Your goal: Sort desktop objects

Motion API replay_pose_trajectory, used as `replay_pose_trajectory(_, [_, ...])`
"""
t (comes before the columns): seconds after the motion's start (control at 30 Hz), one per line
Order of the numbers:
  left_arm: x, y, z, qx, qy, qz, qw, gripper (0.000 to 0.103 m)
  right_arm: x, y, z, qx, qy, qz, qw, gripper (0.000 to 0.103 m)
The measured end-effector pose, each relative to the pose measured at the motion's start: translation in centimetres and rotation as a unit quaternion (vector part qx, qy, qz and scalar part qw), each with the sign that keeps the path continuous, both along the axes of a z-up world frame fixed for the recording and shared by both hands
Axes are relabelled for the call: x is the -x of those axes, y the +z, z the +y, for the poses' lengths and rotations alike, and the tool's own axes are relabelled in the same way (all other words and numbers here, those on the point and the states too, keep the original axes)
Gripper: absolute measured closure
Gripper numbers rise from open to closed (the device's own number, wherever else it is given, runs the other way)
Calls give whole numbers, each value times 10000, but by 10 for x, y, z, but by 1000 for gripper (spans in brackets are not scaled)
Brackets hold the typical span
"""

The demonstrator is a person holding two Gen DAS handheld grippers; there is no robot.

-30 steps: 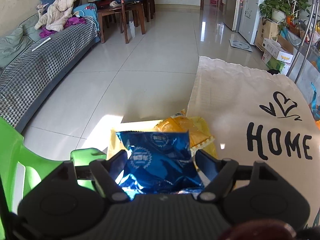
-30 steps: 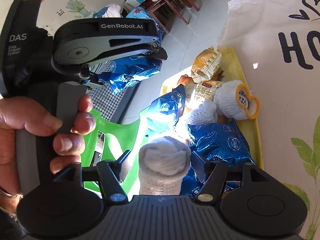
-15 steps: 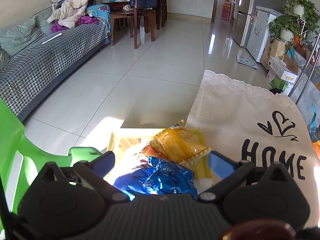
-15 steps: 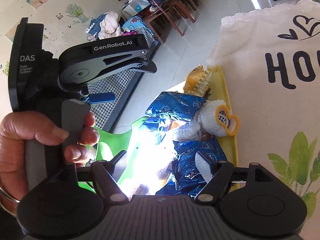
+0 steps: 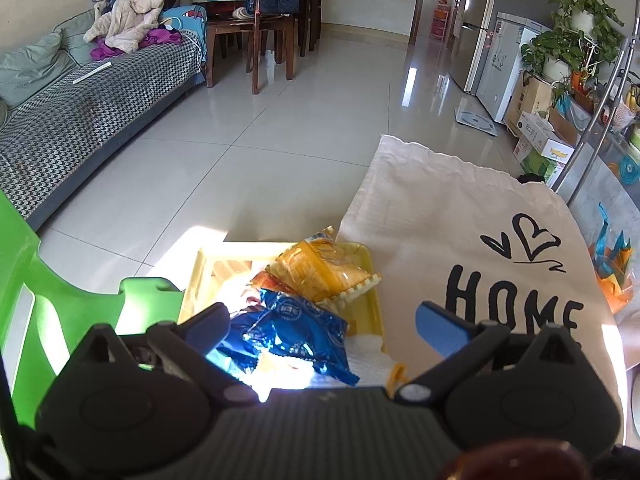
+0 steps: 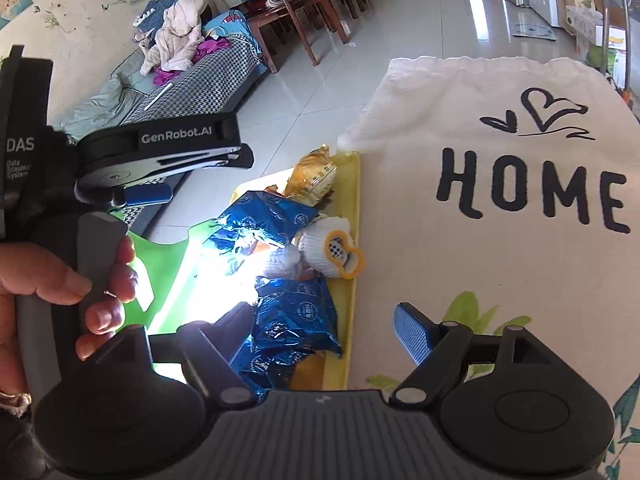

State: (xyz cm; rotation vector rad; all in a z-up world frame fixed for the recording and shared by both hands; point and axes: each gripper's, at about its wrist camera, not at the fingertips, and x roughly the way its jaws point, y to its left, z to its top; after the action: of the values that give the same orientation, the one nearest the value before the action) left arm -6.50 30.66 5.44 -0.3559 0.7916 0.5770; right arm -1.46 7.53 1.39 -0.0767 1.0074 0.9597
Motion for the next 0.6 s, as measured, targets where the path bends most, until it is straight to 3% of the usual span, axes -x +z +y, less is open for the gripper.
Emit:
replay_pose_trajectory(0.27, [1, 0, -32, -86, -3, 178, 9998, 1, -32, 9, -54, 603, -726, -657, 9934, 21])
replay_pose_trajectory(0.6, [11, -7, -78, 48, -141, 355, 9993, 1, -63, 4, -82, 869, -1194, -724, 9864, 21])
